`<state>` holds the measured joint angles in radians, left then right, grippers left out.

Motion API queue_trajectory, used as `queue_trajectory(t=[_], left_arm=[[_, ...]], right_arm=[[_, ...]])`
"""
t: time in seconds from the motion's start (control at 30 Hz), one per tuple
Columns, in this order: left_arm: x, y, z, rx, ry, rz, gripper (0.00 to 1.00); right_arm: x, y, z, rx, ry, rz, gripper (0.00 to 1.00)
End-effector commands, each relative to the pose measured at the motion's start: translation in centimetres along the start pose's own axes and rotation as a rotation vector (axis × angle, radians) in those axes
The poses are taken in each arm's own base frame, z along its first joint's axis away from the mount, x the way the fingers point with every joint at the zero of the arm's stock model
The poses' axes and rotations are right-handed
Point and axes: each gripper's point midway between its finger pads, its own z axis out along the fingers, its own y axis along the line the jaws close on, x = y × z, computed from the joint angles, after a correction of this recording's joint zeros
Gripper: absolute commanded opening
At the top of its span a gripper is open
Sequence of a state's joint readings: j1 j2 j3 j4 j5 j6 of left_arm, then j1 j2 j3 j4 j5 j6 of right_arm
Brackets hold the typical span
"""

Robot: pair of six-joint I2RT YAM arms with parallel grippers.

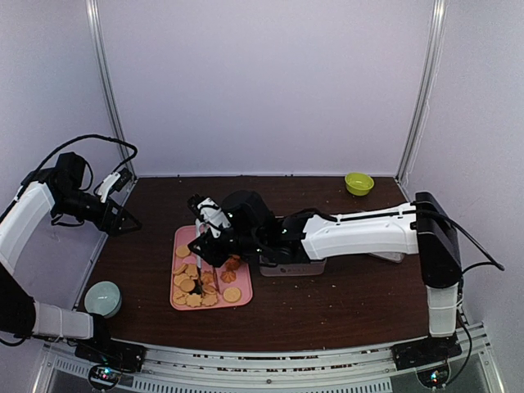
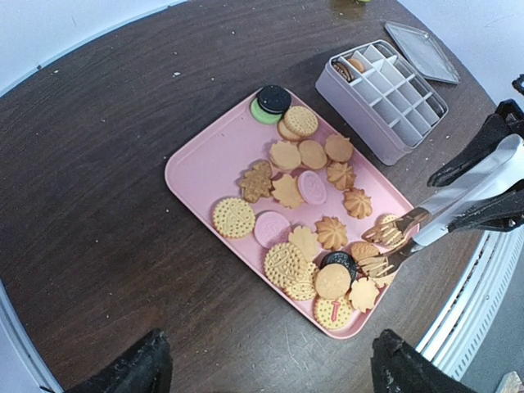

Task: Pack the cookies
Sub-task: Pick up the fake cookies from the plate, then place the fake cookies in the empty pocket of the box.

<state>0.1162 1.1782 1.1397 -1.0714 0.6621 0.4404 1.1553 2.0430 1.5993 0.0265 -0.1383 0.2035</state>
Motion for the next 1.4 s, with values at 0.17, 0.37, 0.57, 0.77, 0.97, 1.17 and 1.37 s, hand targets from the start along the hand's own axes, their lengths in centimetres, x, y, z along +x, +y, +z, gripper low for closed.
queue_trajectory(t=[0.17,0.37,0.57,0.77,0.97,1.17,1.37], left_arm=[[-1.0,0.0,-0.6,-0.003,-0.034,0.034,0.87],[-1.0,-0.1,-0.6,0.0,-0.035,0.033,0.87],[-0.9,-0.1,-0.6,-0.001,-0.033,0.032,0.87],[-1.0,-0.1,-0.6,-0.001,-0.034,0.03,0.87],[-1.0,0.0,-0.7,-0.01,-0.034,0.032,0.87],[-0.8,-0.1,-0.6,-0.007,-0.03,0.033,0.87],[-1.0,-0.1,-0.6,0.0,-0.032,0.032,0.87]], right_arm=[[-1.4,-1.0,-0.8,0.065,-0.021,-0.037,0.19],[-3.4,-1.8,-2.3,0.097,-0.061,-0.057,0.09],[-3.9,-2.2,-2.6,0.104,-0.069,-0.066,0.03],[-6.0,-2.4,-4.2,0.113,-0.102,-0.078,0.0],[-10.0,-6.4,-8.7,0.185,-0.178,-0.061,0.0],[-10.7,-13.6,-13.9,0.333,-0.191,-0.029,0.0],[-8.7,-20.0,-17.0,0.466,-0.146,0.0,0.0]])
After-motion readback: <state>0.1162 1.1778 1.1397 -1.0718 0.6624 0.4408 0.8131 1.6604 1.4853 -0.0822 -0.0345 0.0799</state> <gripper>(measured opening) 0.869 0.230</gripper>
